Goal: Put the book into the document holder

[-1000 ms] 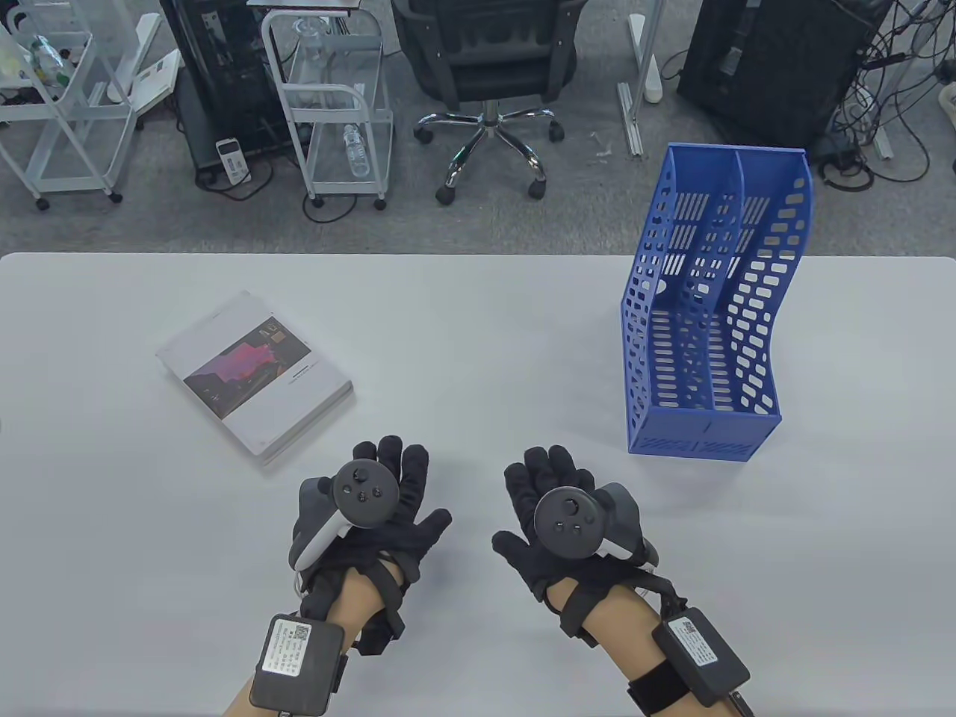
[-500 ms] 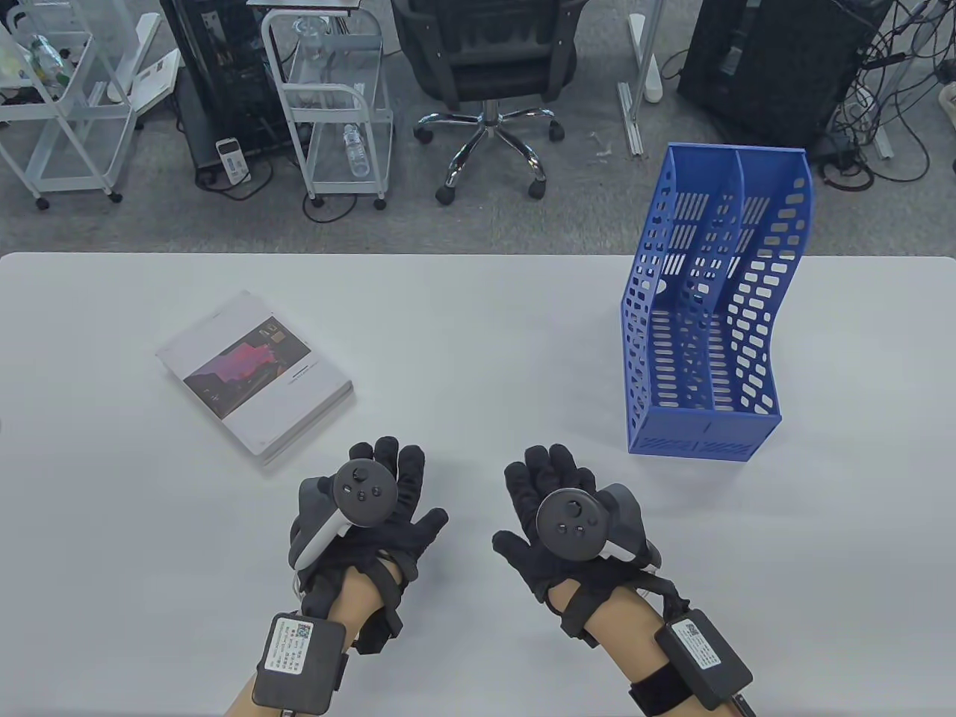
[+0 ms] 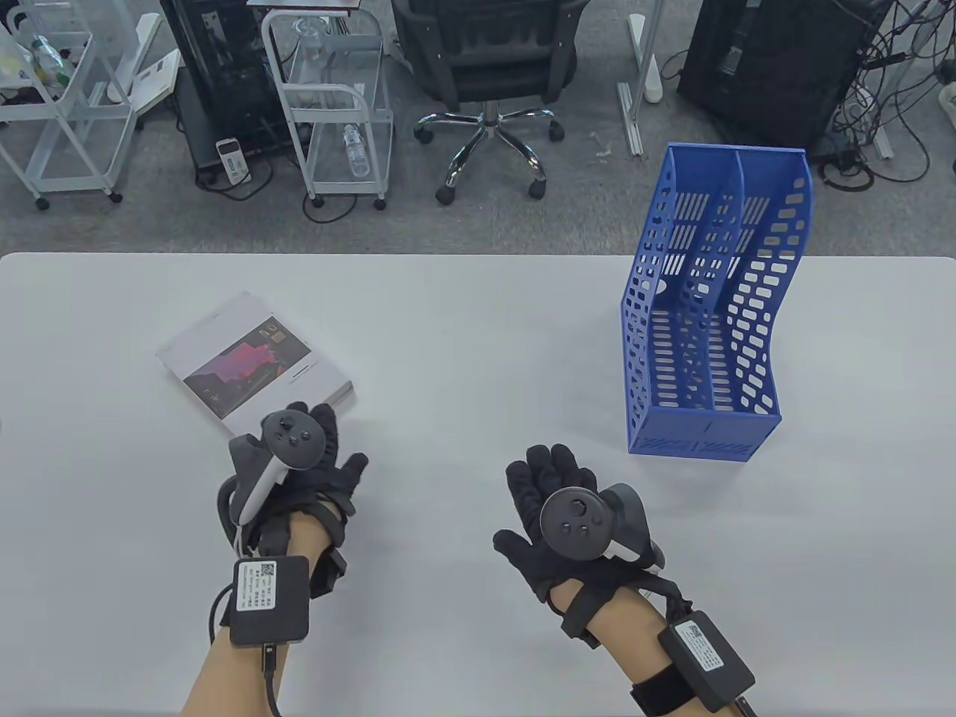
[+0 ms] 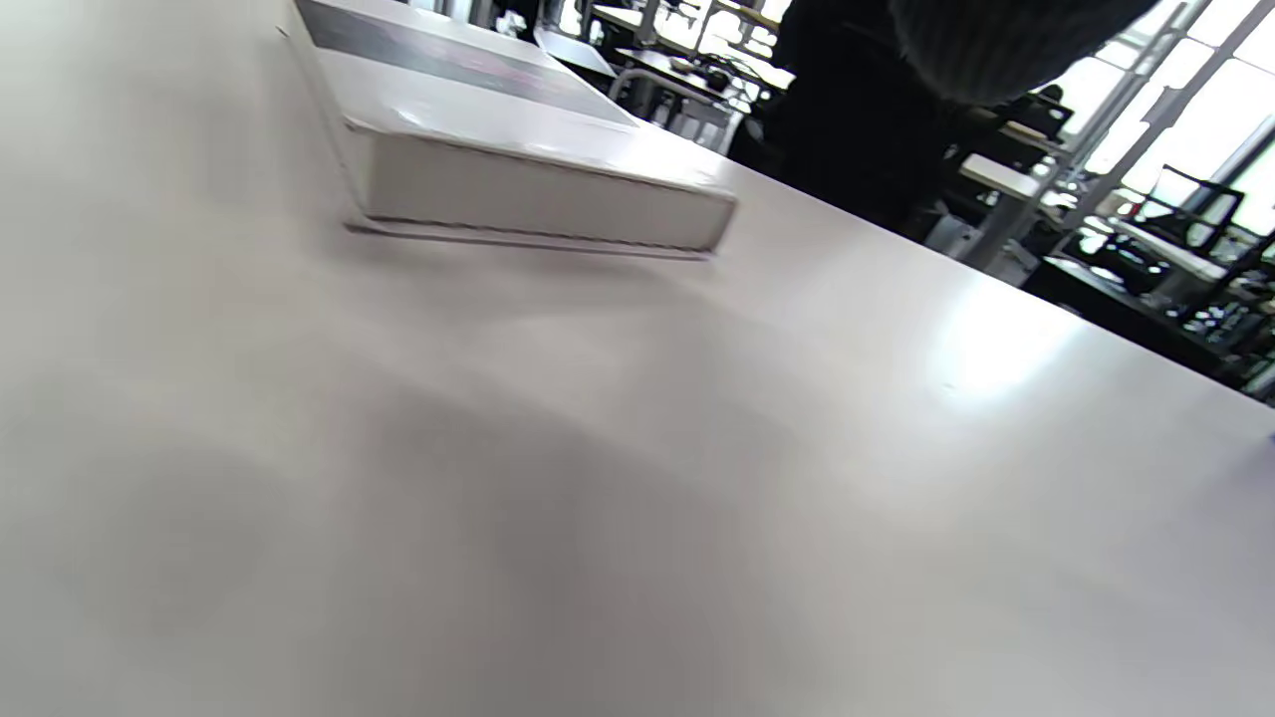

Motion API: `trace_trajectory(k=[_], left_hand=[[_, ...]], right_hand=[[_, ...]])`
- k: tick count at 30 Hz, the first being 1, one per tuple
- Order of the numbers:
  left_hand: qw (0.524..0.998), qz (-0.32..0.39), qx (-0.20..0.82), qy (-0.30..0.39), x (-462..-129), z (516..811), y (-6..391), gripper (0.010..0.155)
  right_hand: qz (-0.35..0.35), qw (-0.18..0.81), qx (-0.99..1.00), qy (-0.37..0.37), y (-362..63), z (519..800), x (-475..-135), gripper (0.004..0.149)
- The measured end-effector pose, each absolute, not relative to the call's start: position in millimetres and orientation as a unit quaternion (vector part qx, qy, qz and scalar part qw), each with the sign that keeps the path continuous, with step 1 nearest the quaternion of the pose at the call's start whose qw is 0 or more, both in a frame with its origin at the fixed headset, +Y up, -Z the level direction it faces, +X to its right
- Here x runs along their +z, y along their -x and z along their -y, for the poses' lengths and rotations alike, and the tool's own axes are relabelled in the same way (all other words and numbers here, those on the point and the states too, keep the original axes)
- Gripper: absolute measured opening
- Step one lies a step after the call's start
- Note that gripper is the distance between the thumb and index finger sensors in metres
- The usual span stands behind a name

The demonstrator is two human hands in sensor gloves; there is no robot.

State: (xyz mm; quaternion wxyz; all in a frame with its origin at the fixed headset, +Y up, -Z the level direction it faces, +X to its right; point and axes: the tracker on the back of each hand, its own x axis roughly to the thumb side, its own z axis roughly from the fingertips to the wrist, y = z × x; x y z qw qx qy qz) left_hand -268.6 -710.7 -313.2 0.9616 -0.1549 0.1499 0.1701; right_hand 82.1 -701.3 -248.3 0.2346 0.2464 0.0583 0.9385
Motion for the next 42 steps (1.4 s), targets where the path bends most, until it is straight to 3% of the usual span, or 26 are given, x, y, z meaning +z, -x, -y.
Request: trace_trajectory(k=[3, 7, 12, 18, 31, 42], left_hand=[[0.964, -0.189, 0.128, 0.139, -318.1, 724.2, 299.2, 0.081], [0.956, -0.198, 0.155, 0.149, -319.3, 746.3, 320.5, 0.080], [0.950, -0.182, 0.169, 0.190, -320.2, 773.2, 329.1, 0.079], [0.953, -0.192, 0.141, 0.188, -322.1, 771.0, 323.5, 0.078], [0.944, -0.097, 0.119, 0.292, -309.9, 760.8, 235.9, 0.082], [0.928, 0.025, 0.070, 0.365, -276.1, 752.4, 149.8, 0.082]], right_hand=[[-0.062, 0.234, 0.938, -0.247, -82.2, 701.2, -248.1, 0.080], [-0.067, 0.233, 0.938, -0.248, -82.2, 702.0, -248.3, 0.080], [-0.073, 0.233, 0.937, -0.248, -82.4, 702.4, -247.9, 0.080], [-0.079, 0.232, 0.937, -0.248, -82.0, 703.0, -247.9, 0.080], [-0.090, 0.233, 0.937, -0.245, -82.2, 703.1, -248.4, 0.080], [-0.115, 0.225, 0.945, -0.206, -93.0, 718.4, -264.3, 0.080]])
